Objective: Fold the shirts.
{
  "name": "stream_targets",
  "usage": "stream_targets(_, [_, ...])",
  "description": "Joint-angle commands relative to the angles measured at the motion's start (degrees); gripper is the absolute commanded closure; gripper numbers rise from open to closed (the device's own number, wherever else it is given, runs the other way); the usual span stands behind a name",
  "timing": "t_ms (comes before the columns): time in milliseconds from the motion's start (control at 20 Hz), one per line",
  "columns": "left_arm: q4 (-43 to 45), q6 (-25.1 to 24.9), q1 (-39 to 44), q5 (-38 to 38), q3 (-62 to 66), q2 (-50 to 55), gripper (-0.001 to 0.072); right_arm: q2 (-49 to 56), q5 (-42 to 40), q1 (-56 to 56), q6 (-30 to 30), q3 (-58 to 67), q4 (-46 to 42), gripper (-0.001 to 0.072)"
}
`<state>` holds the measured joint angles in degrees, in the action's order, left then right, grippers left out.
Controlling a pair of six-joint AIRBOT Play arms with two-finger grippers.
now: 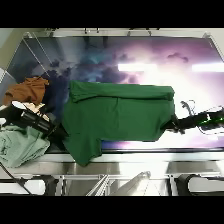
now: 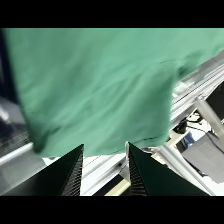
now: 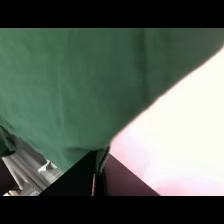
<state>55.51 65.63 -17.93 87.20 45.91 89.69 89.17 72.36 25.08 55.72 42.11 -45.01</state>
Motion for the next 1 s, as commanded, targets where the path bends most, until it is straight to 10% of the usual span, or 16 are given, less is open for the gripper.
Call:
stream_targets(0, [-0.2, -1.3, 0.1, -5.4, -6.2, -0.4, 0.0415, -1.7, 2.6, 2.9, 0.0, 0.0, -0.9, 0.0675])
stream_targets(400, [-3.0, -2.9, 9.1, -14.6, -5.2, -0.4, 0.0463, -2.5, 3.1, 3.5, 0.9, 0.0, -0.8, 0.0697])
stream_targets(700, [-2.1, 0.7, 8.3, 1.8, 3.2, -1.2, 0.0463, -2.5, 3.5, 3.5, 1.3, 0.0, -0.8, 0.0696])
stream_targets(950, [-2.0, 1.9, 1.2, -0.7, -4.7, -13.2, 0.0462, -2.5, 3.3, 3.5, 1.2, 0.0, -0.8, 0.0697])
